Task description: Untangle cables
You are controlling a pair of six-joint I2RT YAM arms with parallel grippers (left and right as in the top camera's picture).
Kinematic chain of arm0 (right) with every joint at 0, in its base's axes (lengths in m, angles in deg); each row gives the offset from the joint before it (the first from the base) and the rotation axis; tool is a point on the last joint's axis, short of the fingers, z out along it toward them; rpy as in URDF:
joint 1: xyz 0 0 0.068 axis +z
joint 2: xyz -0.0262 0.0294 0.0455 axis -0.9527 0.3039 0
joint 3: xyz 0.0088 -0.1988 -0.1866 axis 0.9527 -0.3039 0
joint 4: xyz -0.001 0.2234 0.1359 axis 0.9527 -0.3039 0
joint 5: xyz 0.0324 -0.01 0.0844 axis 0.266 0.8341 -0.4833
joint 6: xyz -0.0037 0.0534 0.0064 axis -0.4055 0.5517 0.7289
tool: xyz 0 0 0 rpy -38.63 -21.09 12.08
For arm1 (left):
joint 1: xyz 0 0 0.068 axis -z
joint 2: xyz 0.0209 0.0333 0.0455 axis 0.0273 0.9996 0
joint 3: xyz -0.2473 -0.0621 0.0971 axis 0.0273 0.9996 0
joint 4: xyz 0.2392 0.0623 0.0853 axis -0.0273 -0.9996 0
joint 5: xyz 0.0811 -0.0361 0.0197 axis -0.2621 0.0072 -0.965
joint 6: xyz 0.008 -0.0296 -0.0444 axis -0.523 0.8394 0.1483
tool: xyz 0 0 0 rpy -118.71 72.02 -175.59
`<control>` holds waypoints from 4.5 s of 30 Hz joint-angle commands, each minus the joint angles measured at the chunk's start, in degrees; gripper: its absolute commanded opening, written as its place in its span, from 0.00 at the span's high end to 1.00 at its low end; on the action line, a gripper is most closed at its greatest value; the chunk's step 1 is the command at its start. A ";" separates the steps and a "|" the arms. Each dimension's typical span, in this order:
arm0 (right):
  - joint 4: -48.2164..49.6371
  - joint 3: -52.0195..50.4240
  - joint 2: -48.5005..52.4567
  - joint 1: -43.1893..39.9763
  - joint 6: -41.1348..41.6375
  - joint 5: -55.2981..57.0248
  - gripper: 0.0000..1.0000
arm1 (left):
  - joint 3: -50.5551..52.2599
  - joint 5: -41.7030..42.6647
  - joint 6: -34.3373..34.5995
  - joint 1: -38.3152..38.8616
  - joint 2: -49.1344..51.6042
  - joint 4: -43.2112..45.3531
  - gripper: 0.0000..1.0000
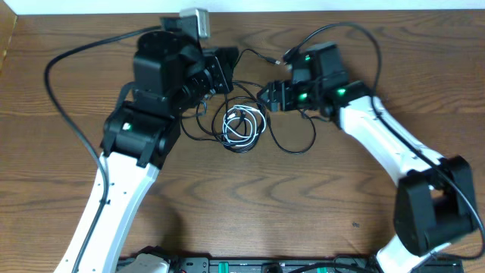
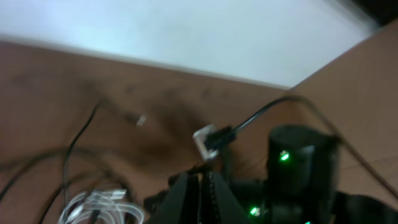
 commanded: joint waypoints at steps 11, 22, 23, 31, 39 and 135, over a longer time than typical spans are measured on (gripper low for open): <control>1.09 0.63 8.85 5.92 1.79 -0.63 0.39 | -0.70 -4.61 -1.81 -0.70 8.57 -9.44 0.85; 1.88 0.85 6.12 4.04 0.02 0.31 0.99 | -0.70 -4.61 -1.81 -4.44 8.85 -10.60 0.73; 1.97 0.85 3.19 2.43 0.02 -2.08 0.99 | -0.70 -4.59 -1.81 -4.44 8.85 -10.78 0.70; 4.96 0.87 -8.35 -5.97 0.85 -21.49 0.99 | -0.63 -4.59 -1.81 -4.44 8.85 -10.78 0.64; 9.73 0.87 -11.69 -14.91 7.23 -40.65 0.99 | -0.63 -4.52 -1.77 -4.42 8.85 -10.88 0.64; -12.98 0.87 -11.69 -22.01 5.57 -3.63 0.99 | -0.44 11.91 -6.64 1.11 26.82 0.52 0.93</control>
